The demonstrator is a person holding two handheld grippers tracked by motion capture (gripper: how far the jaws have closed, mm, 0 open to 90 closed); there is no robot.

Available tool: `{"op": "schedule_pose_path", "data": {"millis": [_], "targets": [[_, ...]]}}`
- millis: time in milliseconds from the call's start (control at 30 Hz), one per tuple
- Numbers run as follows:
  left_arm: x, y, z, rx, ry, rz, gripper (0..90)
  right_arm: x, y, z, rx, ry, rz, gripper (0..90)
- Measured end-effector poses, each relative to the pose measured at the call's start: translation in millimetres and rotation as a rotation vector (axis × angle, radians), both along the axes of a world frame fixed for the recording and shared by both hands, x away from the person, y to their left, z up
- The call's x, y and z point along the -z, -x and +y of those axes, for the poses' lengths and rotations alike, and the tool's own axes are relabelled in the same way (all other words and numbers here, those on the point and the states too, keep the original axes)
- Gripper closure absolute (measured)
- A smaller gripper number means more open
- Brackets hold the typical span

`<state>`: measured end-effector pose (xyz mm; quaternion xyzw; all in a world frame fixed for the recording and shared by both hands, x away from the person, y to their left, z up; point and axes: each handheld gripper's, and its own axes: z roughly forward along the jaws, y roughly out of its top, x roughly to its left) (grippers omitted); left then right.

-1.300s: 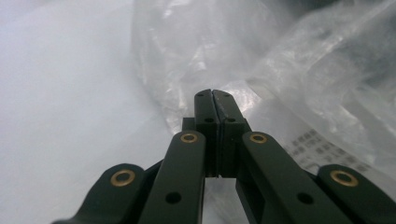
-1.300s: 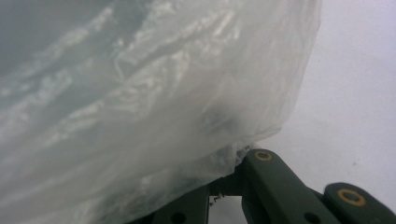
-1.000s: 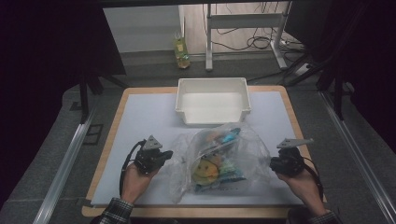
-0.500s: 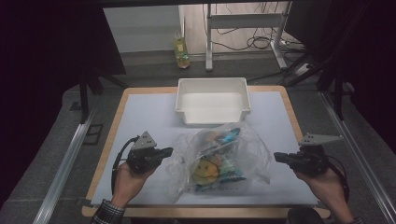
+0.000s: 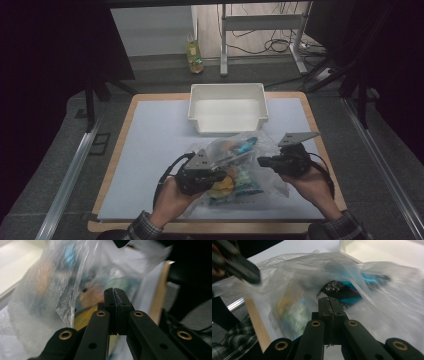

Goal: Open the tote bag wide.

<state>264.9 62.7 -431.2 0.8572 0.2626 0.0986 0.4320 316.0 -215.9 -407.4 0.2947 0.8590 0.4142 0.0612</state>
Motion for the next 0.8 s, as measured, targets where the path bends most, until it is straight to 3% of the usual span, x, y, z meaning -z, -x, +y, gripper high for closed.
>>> {"op": "schedule_pose_path", "data": {"millis": [33, 67, 133, 167, 200, 233, 267, 333, 400, 567, 800], "targets": [[7.4, -9.4, -2.4, -0.064, -0.042, -0.012, 89.1, 8.4, -9.1, 9.1, 0.013, 0.015, 0.001, 89.0], [7.4, -9.4, -2.4, -0.064, -0.042, -0.012, 89.1, 12.4, -14.0, 12.7, 0.025, 0.033, -0.009, 89.0], [18.2, -25.5, 0.7, -0.132, -0.07, -0.009, 89.1, 21.1, -25.1, 16.6, 0.052, 0.047, -0.002, 89.0], [18.2, -25.5, 0.7, -0.132, -0.07, -0.009, 89.1, 26.0, -30.8, 17.4, 0.068, 0.051, 0.008, 89.0], [22.3, -30.4, 1.4, -0.151, -0.09, -0.006, 89.1, 26.0, -30.8, 17.4, 0.068, 0.051, 0.008, 89.0], [30.8, -38.6, 3.8, -0.185, -0.12, 0.002, 89.1, 38.0, -41.9, 17.9, 0.096, 0.081, 0.022, 89.1], [30.8, -38.6, 3.8, -0.185, -0.12, 0.002, 89.1, 42.2, -45.0, 17.7, 0.103, 0.086, 0.033, 89.0], [39.8, -45.4, 6.3, -0.221, -0.165, 0.002, 89.1, 53.0, -50.9, 16.8, 0.125, 0.129, 0.031, 89.1], [53.4, -54.6, 11.6, -0.243, -0.195, 0.036, 89.1, 62.4, -54.6, 15.0, 0.133, 0.134, 0.053, 89.1], [72.6, -65.3, 18.8, -0.285, -0.244, 0.074, 89.2, 78.9, -55.9, 13.7, 0.147, 0.188, 0.066, 89.2], [83.5, -69.7, 28.1, -0.315, -0.293, 0.078, 89.3, 92.2, -54.1, 10.2, 0.156, 0.245, 0.08, 89.3]]}}
